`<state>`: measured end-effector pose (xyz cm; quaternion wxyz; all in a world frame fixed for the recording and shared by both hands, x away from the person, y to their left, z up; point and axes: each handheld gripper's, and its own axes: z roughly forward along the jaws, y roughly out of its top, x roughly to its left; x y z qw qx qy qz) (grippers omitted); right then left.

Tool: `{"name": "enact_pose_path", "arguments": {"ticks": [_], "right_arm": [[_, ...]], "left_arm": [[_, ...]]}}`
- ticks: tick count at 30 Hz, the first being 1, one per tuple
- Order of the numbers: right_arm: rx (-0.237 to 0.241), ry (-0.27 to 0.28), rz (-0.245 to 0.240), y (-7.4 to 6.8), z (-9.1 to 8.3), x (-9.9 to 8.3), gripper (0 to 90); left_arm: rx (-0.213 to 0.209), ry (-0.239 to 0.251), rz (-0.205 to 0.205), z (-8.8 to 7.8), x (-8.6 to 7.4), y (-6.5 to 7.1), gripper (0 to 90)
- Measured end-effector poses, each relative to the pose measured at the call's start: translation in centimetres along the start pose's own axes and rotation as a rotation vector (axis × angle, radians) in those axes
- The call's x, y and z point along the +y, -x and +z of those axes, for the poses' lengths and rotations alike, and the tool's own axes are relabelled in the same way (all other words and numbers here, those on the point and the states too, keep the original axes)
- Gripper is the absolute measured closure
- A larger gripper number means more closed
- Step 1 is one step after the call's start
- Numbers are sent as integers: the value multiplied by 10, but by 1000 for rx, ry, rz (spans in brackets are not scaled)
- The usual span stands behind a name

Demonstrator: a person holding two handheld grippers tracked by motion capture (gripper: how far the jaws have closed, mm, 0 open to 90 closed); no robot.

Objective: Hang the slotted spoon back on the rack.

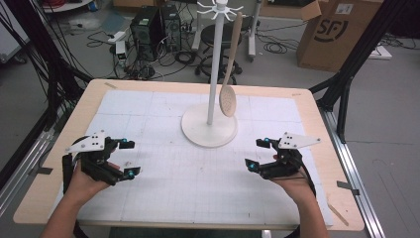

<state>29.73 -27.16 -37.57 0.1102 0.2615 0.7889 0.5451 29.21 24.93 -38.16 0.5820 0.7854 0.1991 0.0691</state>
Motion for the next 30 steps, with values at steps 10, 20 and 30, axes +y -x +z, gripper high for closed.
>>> {"name": "enact_pose_path", "arguments": {"ticks": [10, 20, 30], "right_arm": [[-45, -19, 41, 8, -6, -20, 144], [-86, -50, 83, 14, -3, -38, 142], [-96, -27, 74, 9, -4, -33, 142]], "left_arm": [[10, -40, 17, 8, -6, -1, 68], [37, -25, -5, 5, -7, -7, 68], [37, -55, 6, 8, -9, -6, 68]]}}
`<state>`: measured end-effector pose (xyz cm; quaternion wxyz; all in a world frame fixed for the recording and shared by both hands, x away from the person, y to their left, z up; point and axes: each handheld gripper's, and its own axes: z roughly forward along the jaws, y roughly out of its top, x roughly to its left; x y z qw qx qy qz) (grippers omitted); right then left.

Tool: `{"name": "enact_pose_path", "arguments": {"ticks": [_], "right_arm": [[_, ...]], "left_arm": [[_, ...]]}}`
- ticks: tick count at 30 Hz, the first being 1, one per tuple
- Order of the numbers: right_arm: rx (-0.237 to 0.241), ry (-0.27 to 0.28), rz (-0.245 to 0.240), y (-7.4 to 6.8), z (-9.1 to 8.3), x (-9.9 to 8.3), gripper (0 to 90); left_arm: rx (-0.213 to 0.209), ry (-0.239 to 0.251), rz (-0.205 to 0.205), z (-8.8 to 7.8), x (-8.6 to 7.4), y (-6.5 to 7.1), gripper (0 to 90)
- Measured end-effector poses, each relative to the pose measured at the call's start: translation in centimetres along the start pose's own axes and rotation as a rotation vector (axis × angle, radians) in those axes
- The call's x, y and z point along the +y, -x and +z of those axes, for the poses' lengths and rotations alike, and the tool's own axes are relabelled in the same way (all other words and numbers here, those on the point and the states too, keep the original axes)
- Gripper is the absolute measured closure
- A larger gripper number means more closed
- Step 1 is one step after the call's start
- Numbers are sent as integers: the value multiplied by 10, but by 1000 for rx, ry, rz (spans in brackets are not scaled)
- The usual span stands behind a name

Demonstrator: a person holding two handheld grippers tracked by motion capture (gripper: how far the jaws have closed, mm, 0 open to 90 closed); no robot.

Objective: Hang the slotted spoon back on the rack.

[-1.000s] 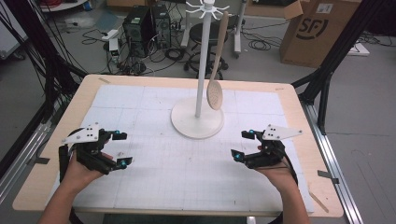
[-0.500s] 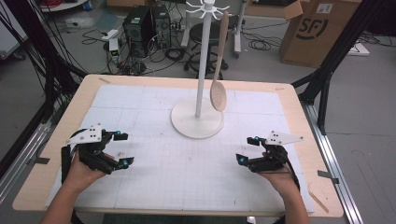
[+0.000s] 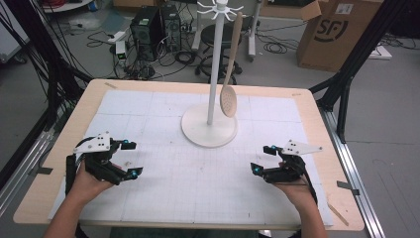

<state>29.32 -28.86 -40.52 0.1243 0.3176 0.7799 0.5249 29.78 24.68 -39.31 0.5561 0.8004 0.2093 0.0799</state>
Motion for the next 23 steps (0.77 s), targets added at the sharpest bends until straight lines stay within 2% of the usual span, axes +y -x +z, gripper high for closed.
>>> {"name": "enact_pose_path", "arguments": {"ticks": [5, 12, 23], "right_arm": [[7, 5, -3, -1, 1, 2, 142], [-4, 9, 2, 2, 0, 1, 142], [3, 6, 1, 3, 2, 1, 142]], "left_arm": [[4, 0, -5, 0, -1, 1, 68], [12, -26, -3, 3, -3, 1, 68], [17, -24, -9, 2, -3, -1, 68]]}}
